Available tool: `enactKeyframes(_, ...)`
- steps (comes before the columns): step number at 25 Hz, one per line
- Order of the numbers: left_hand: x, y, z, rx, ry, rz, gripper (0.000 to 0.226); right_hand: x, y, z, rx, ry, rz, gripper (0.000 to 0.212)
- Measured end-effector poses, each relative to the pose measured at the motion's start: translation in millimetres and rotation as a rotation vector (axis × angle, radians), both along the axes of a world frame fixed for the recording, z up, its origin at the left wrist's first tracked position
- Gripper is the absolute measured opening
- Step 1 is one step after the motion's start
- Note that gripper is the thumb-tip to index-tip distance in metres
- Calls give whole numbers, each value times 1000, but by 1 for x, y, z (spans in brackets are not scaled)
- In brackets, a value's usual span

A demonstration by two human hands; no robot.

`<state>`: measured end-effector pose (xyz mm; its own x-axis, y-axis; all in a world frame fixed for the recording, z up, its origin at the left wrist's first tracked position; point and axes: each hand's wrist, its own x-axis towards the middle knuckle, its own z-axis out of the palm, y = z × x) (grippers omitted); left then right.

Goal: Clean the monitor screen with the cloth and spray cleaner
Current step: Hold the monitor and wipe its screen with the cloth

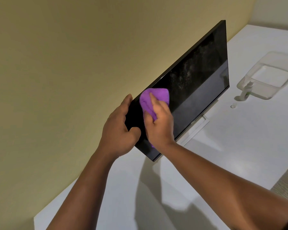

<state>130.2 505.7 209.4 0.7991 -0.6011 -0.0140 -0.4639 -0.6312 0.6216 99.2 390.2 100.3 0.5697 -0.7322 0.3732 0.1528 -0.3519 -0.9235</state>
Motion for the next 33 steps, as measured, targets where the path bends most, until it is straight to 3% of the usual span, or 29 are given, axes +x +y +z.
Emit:
enactKeyframes(4, 0, 1, 3, -28, 81, -15, 102, -24, 8, -18, -174, 0, 266, 64)
enactKeyframes(9, 2, 1, 3, -65, 154, 12, 102, -7, -19, -4, 30, 41, -43, 54)
enactKeyframes(11, 3, 0, 4, -76, 153, 26, 102, 4, -3, 8, -18, -57, 111, 57)
enactKeyframes(14, 1, 0, 7, -73, 128, 27, 101, -16, 15, -14, -141, 3, 353, 61)
enactKeyframes(17, 0, -1, 7, -57, 119, 28, 100, -34, -7, -31, -45, 140, 186, 51)
enactKeyframes(20, 0, -6, 3, -15, 62, 32, 99, -14, -29, -7, 84, 86, 10, 47)
enactKeyframes(23, -1, -15, 2, 15, 0, 59, 95, -4, -16, 2, -154, -7, 256, 52)
enactKeyframes(26, 0, -19, 1, 9, 25, 107, 92, -30, -15, -24, -303, 126, 440, 47)
enactKeyframes(29, 0, -28, 0, 30, -26, 167, 84, -36, -37, -33, -89, 197, 251, 47)
enactKeyframes(31, -1, -39, 0, 43, -86, 198, 76, -24, -47, -19, 25, 96, 119, 45)
enactKeyframes(33, -3, -51, 2, 26, -106, 211, 67, -15, -42, -3, 2, -5, 197, 50)
